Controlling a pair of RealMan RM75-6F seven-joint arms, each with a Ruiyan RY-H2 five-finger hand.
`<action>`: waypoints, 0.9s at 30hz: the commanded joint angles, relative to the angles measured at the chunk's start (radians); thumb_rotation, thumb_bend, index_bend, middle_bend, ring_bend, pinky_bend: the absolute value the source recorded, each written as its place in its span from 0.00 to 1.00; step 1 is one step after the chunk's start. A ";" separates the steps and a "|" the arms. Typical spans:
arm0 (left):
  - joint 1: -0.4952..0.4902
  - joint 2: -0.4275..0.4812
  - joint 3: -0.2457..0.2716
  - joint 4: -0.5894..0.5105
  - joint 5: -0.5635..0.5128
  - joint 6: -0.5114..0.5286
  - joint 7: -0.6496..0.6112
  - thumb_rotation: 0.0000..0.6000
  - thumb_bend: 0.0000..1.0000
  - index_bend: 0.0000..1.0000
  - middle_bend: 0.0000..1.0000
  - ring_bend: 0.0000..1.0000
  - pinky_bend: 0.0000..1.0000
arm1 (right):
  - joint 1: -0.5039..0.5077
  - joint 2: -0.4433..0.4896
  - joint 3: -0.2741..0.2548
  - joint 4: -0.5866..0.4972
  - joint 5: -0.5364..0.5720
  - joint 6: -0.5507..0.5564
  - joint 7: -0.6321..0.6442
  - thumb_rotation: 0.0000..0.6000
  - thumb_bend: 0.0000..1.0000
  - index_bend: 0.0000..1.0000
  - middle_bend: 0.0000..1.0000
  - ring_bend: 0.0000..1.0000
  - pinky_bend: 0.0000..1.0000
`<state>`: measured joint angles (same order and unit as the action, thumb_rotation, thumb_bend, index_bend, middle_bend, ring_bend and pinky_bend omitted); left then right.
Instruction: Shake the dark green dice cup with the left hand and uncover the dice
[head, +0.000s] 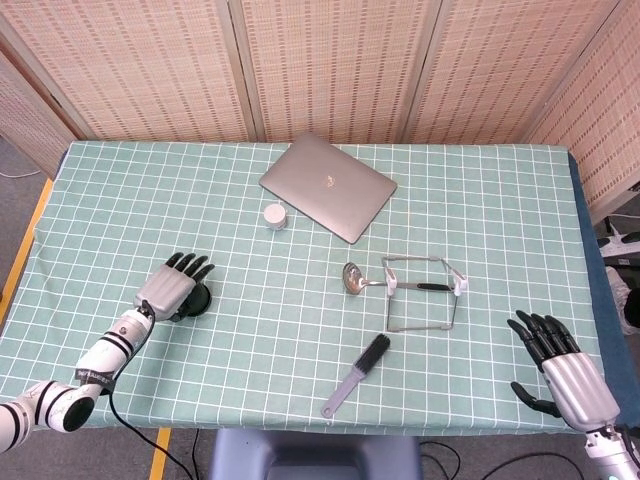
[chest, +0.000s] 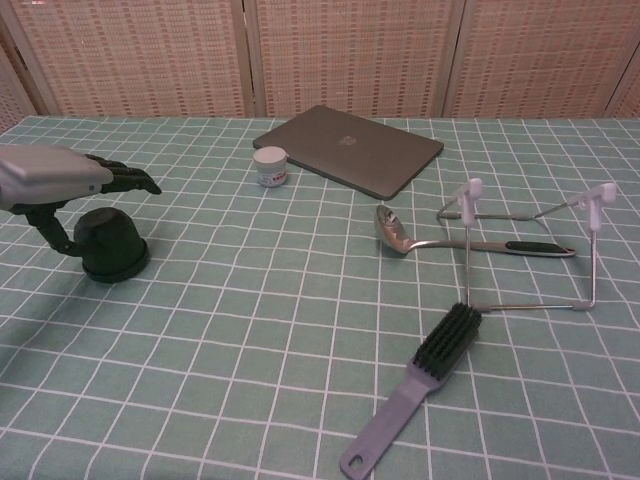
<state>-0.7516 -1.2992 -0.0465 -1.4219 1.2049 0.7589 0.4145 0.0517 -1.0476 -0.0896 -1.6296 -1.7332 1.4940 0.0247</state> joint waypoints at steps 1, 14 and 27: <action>0.001 0.001 0.004 0.005 0.003 -0.001 -0.001 1.00 0.33 0.03 0.05 0.02 0.14 | 0.000 0.000 0.000 0.000 -0.001 0.000 0.000 1.00 0.21 0.00 0.00 0.00 0.07; -0.001 -0.010 0.023 0.027 0.006 0.005 0.004 1.00 0.33 0.47 0.44 0.30 0.14 | -0.002 0.002 -0.005 -0.002 -0.008 0.000 0.001 1.00 0.21 0.00 0.00 0.00 0.07; 0.012 0.021 0.021 -0.012 0.060 0.047 -0.075 1.00 0.33 0.63 0.56 0.36 0.20 | -0.002 -0.002 -0.004 -0.002 -0.006 -0.003 -0.009 1.00 0.21 0.00 0.00 0.00 0.07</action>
<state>-0.7430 -1.2892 -0.0238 -1.4203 1.2573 0.7959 0.3476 0.0500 -1.0498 -0.0940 -1.6317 -1.7389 1.4905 0.0158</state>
